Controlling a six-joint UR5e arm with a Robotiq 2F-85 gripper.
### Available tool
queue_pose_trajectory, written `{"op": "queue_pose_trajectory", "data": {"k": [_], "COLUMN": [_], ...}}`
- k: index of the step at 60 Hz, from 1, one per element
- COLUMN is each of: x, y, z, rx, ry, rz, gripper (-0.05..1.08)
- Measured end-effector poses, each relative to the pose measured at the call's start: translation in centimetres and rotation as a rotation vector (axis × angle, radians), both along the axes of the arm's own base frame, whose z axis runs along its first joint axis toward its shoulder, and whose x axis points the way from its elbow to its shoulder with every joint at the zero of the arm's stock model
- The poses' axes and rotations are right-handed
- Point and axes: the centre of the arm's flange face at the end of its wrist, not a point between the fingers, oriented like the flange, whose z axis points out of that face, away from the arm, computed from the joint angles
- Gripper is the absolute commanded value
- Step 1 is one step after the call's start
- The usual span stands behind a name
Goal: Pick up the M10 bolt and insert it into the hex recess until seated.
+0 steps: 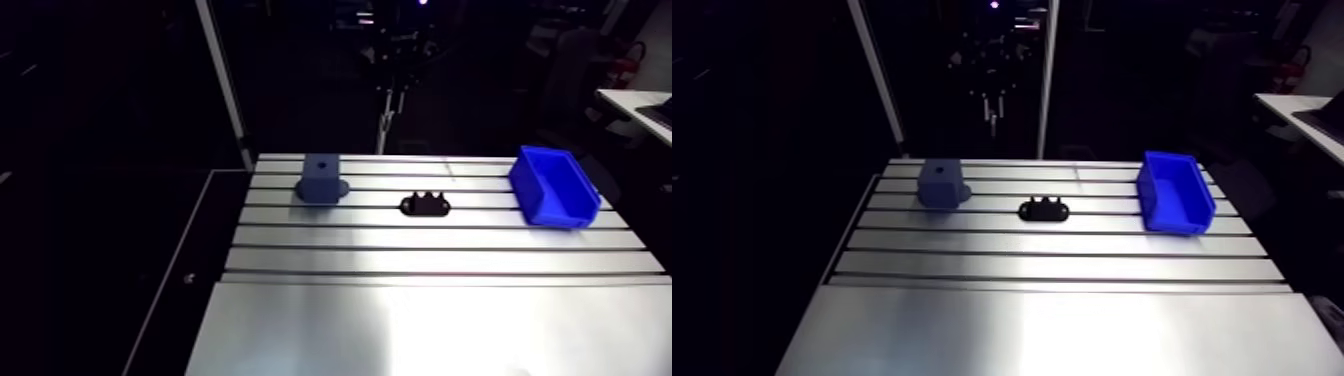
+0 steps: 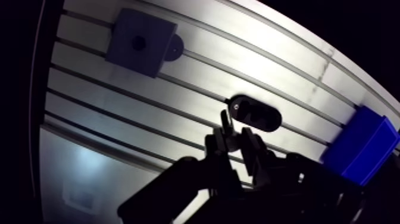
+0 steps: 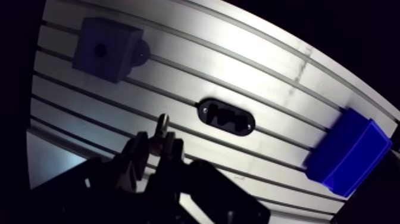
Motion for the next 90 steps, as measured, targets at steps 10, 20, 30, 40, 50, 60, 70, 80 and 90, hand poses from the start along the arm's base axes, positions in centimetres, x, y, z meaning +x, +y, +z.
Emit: {"op": "queue_pose_trajectory", "data": {"k": [10,20,30,40,50,60,70,80,90], "x": [-0.6,-1.2,-1.7,-2.3,-3.0,-3.5,-3.8,-4.1,-4.4], "y": [-2.7,-5.0,-6.7,-7.4,-8.5,-10.0,-11.3,-11.9,-12.0], "z": [0.1,0.4,0.4,-0.3,-1.0,-1.8,-3.0,-4.1,-4.9], "rx": [0.026,0.036,0.04,0.043,0.044,0.046,0.049,0.053,0.056], "ry": [-0.002,-0.001,0.0,-0.016,-0.032,-0.051,-0.075,-0.093,-0.103], "rz": [0.059,0.092,0.112,0.121,0.136,0.156,0.165,0.165,0.164], "gripper": [0.82,0.82,0.82,0.85,0.86,0.87,0.88,0.9,0.9]}}
